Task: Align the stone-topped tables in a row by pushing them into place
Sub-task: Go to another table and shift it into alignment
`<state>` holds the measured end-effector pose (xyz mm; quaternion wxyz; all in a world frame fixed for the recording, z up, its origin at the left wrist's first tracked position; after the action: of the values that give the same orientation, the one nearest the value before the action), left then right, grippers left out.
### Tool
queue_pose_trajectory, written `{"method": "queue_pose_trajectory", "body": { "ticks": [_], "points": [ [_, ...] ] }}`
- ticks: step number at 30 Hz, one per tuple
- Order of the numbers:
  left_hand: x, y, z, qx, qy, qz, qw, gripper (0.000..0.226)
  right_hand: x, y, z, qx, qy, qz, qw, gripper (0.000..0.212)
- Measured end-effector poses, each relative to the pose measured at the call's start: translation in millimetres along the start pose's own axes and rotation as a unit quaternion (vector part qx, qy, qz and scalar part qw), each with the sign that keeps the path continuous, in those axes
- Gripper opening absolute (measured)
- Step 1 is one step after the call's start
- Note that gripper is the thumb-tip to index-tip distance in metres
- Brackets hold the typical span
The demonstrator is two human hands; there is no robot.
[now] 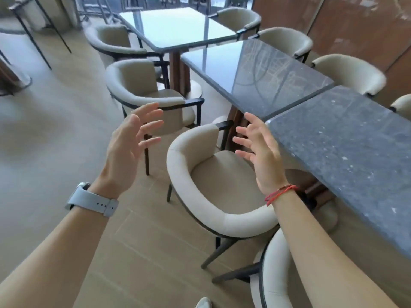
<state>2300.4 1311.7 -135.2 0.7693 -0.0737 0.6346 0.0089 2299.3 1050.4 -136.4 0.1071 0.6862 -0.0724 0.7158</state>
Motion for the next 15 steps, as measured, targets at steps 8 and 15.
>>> {"method": "queue_pose_trajectory", "body": {
  "ticks": [8,15],
  "points": [
    [-16,172,-48,-0.145,-0.010,0.011,0.989,0.077,-3,-181,-36,0.159,0.017,-0.011,0.987,0.047],
    [-18,284,-70,-0.220,0.001,0.018,0.975,0.054,-5,-298,-71,0.236,0.023,-0.039,0.971,0.038]
  ]
}}
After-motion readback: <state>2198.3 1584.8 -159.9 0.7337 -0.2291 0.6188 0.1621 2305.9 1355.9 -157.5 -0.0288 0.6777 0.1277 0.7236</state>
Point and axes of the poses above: each hand's wrist, its own z-axis towards the middle knuckle, its own y-axis out of the back of the hand, x = y × z, the point moved 1 cm from there along z, towards the middle knuckle, and after that the axes turned 8 degrees about -x, right-handed, at the moved point
